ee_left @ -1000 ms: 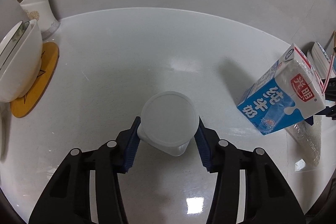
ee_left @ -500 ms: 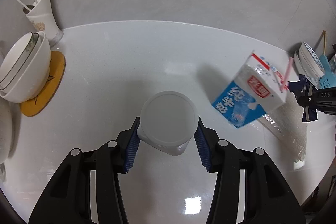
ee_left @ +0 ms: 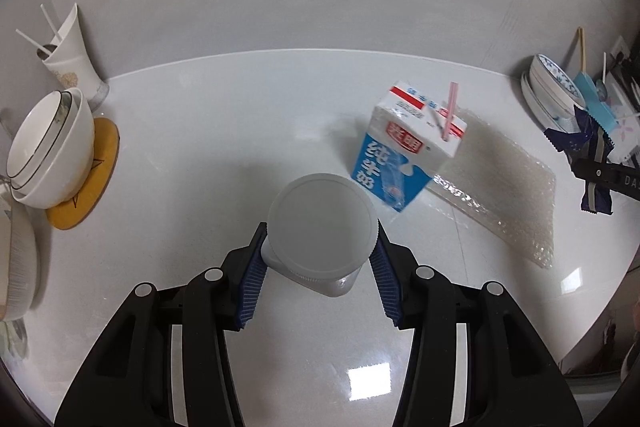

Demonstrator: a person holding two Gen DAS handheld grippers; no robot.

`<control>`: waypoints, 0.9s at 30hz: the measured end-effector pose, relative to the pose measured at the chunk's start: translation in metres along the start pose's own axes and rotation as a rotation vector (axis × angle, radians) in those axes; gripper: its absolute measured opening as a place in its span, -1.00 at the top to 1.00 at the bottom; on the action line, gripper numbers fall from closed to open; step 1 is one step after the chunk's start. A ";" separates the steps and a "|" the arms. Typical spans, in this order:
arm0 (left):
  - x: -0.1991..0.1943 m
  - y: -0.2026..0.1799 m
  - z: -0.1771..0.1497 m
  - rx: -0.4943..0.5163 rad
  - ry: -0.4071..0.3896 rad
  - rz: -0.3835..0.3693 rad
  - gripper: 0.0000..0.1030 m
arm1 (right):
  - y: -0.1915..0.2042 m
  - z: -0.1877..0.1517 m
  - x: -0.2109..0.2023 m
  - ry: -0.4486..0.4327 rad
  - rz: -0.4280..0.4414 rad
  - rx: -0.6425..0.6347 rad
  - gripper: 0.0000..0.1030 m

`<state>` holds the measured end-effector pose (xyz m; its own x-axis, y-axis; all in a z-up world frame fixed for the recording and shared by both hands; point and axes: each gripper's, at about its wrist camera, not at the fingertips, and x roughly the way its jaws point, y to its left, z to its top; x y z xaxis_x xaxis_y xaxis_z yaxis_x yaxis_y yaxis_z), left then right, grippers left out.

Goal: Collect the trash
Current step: 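Grasp the blue snack packet with the right tool and lift it, then carry the pill bottle and blue packet down over the trash bin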

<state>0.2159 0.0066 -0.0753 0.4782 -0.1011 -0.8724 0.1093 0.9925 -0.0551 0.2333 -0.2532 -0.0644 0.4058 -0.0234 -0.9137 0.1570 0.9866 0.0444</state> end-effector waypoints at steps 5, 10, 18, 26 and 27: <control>-0.021 -0.013 -0.011 0.011 -0.018 -0.019 0.07 | -0.011 -0.016 -0.025 -0.056 0.017 -0.025 0.75; -0.040 -0.022 -0.028 -0.010 -0.017 -0.005 0.07 | -0.013 -0.039 -0.045 -0.090 0.070 -0.080 0.75; -0.063 -0.037 -0.063 -0.046 -0.004 0.010 0.07 | -0.019 -0.081 -0.066 -0.118 0.139 -0.164 0.75; -0.083 -0.060 -0.100 -0.049 -0.009 0.016 0.07 | -0.034 -0.127 -0.085 -0.131 0.198 -0.198 0.75; -0.084 -0.062 -0.103 -0.052 -0.009 0.015 0.07 | -0.037 -0.132 -0.086 -0.132 0.203 -0.200 0.75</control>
<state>0.0791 -0.0393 -0.0490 0.4871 -0.0864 -0.8691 0.0569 0.9961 -0.0672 0.0740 -0.2662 -0.0408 0.5260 0.1696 -0.8334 -0.1145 0.9851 0.1282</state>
